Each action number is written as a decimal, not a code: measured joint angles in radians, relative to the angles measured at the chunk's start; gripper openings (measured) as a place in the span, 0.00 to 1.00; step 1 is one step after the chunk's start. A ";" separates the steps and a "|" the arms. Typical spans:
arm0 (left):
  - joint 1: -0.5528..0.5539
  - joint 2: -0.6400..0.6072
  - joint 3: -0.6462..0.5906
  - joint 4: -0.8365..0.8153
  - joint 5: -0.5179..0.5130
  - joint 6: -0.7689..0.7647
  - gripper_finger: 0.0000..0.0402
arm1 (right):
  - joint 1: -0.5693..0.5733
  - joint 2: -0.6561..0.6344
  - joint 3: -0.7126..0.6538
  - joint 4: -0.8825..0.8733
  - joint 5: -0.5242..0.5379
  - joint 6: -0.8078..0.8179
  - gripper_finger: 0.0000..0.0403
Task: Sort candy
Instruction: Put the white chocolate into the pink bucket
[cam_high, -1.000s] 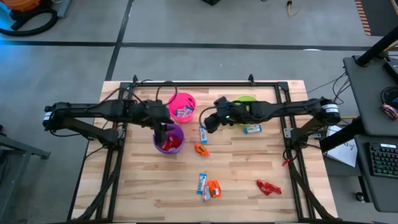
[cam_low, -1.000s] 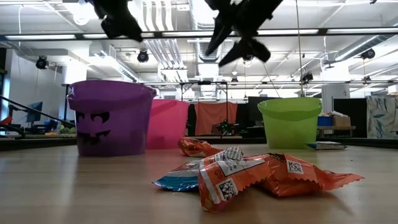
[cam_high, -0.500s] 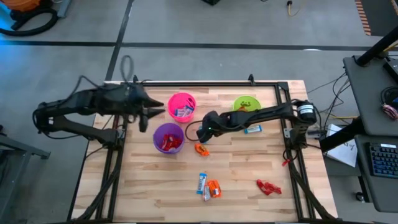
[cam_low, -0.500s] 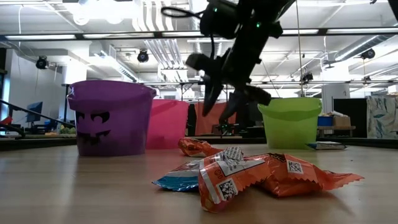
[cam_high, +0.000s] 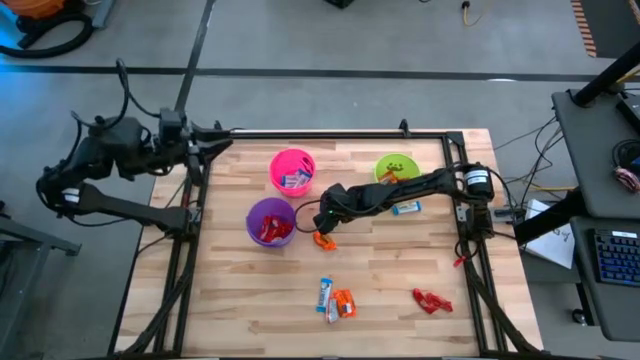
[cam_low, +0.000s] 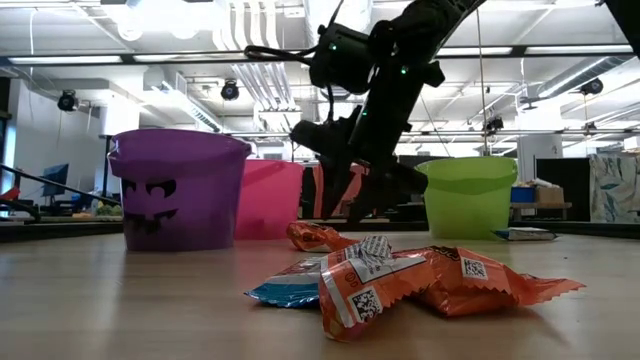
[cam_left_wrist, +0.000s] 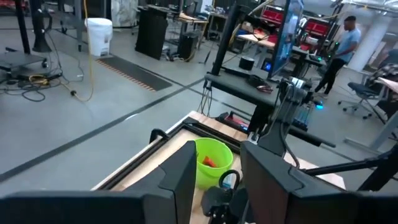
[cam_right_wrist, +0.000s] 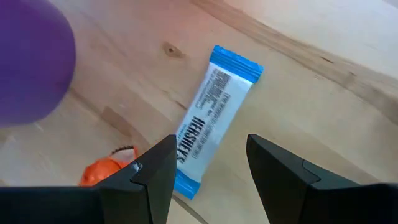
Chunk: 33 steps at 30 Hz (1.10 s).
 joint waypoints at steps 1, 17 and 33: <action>0.000 -0.001 -0.004 0.000 0.000 0.000 0.27 | 0.000 0.003 0.000 0.014 0.001 0.000 0.46; 0.000 0.020 -0.045 0.000 -0.078 -0.026 0.27 | 0.010 0.103 0.032 0.031 0.012 -0.026 0.46; 0.000 0.025 -0.045 -0.001 -0.079 -0.019 0.27 | 0.010 0.070 0.032 -0.037 -0.009 -0.054 0.08</action>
